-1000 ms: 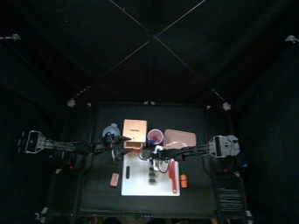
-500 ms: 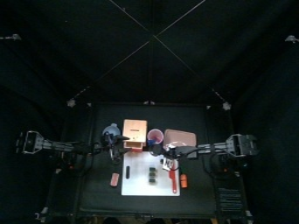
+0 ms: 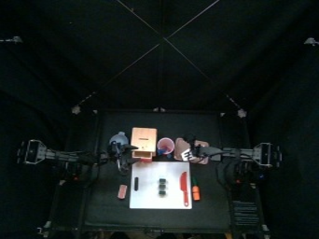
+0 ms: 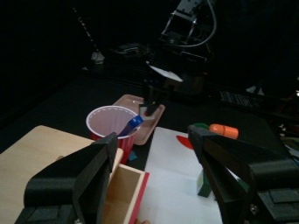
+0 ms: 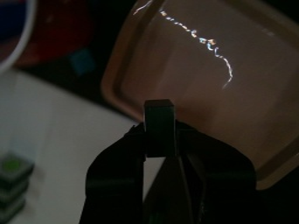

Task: Place sushi on board then cut the sushi with the knife then place the pieces on the plate
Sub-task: Place the 4 sushi pieces on the plate

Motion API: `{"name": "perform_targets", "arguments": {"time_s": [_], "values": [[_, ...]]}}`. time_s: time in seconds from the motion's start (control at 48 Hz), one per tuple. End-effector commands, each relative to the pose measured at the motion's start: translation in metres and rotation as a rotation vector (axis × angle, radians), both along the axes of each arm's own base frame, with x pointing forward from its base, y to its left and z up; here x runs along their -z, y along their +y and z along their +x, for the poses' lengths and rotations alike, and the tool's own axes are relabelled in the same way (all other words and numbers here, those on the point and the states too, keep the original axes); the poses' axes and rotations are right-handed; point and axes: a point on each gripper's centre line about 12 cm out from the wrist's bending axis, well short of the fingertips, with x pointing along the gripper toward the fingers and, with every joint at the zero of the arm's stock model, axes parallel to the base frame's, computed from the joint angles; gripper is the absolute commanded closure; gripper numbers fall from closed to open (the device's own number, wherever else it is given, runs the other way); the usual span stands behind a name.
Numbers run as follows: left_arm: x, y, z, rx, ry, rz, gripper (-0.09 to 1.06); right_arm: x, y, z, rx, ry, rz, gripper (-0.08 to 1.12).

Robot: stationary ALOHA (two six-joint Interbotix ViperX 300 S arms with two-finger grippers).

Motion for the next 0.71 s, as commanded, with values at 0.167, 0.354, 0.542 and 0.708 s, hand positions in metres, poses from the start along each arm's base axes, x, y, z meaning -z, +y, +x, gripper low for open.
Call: {"name": "perform_targets", "arguments": {"time_s": [0.167, 0.354, 0.542, 0.708], "values": [[0.000, 0.000, -0.002, 0.001, -0.003, 0.009, 0.00, -0.003, -0.009, 0.016, 0.149, -0.057, -0.020, 0.56], [0.005, 0.000, -0.004, 0.010, 0.012, 0.024, 0.00, 0.007, -0.007, 0.022, 0.171, -0.043, -0.006, 0.56], [0.009, -0.001, -0.006, 0.020, 0.025, 0.036, 0.00, 0.020, -0.007, 0.033, 0.170, -0.021, 0.014, 0.54], [0.009, -0.001, -0.007, 0.021, 0.025, 0.036, 0.00, 0.021, -0.005, 0.041, 0.149, -0.022, 0.011, 0.41]]}}
